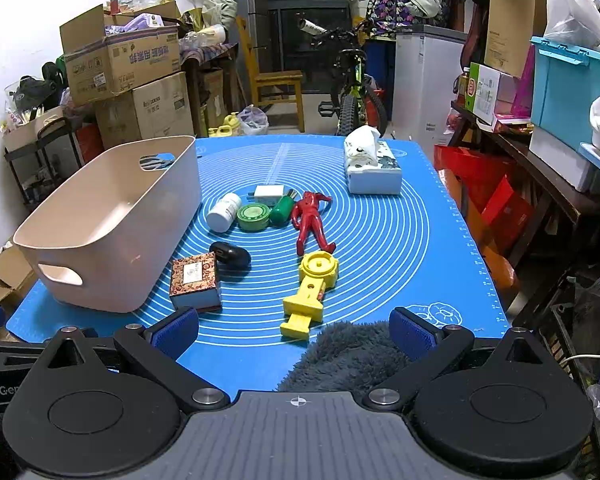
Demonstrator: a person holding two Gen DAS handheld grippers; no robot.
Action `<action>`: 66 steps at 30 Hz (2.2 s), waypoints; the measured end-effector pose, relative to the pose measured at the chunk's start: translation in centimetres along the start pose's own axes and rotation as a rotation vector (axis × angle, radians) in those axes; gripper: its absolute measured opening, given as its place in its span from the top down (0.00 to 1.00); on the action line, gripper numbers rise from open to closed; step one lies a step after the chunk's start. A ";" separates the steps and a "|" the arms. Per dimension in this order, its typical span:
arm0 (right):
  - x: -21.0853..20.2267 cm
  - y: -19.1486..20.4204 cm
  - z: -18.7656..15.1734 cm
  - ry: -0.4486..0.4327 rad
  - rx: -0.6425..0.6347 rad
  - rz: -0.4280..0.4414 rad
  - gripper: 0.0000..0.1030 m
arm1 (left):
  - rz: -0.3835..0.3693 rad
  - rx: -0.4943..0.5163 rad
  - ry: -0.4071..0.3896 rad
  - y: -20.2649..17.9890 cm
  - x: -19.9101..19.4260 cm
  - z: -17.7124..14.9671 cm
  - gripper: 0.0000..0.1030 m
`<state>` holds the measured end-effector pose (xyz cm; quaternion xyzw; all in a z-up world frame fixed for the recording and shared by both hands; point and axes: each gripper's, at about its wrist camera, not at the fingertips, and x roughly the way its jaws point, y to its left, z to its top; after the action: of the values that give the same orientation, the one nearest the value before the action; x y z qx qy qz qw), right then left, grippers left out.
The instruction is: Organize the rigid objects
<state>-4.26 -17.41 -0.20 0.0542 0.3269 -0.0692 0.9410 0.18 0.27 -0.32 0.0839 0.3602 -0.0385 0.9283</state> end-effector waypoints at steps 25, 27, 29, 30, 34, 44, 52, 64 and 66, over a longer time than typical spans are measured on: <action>0.0 -0.1 0.0 -0.001 -0.008 -0.007 0.02 | -0.002 -0.001 0.001 -0.1 0.0 0.0 0.00; 0.0 -0.2 0.0 -0.001 -0.007 -0.008 0.02 | -0.003 -0.001 0.003 -0.1 0.1 0.0 0.00; 0.1 -0.1 0.0 -0.001 -0.008 -0.008 0.02 | -0.003 -0.001 0.002 -0.1 0.1 0.0 0.00; 0.1 -0.1 0.0 -0.001 -0.008 -0.008 0.02 | -0.003 -0.001 0.002 -0.1 0.1 0.0 0.00; 0.1 -0.1 0.0 -0.001 -0.008 -0.008 0.02 | -0.003 0.000 0.002 -0.1 0.1 0.0 0.00; 0.1 0.0 0.0 0.000 -0.009 -0.008 0.02 | -0.003 0.000 0.003 -0.1 0.1 0.0 0.00; 0.1 0.0 0.0 -0.001 -0.011 -0.009 0.02 | -0.006 -0.004 0.007 0.0 0.1 0.0 0.00; -0.2 -0.3 1.2 -0.031 -0.010 -0.011 0.02 | 0.025 -0.061 -0.029 3.2 0.5 2.5 0.00; 0.3 -0.3 1.7 -0.029 -0.009 -0.016 0.02 | 0.036 -0.077 -0.037 4.3 1.1 3.3 0.00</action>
<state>-3.04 -17.94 0.92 0.0462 0.3138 -0.0760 0.9453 3.74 3.88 1.92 0.0540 0.3426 -0.0095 0.9379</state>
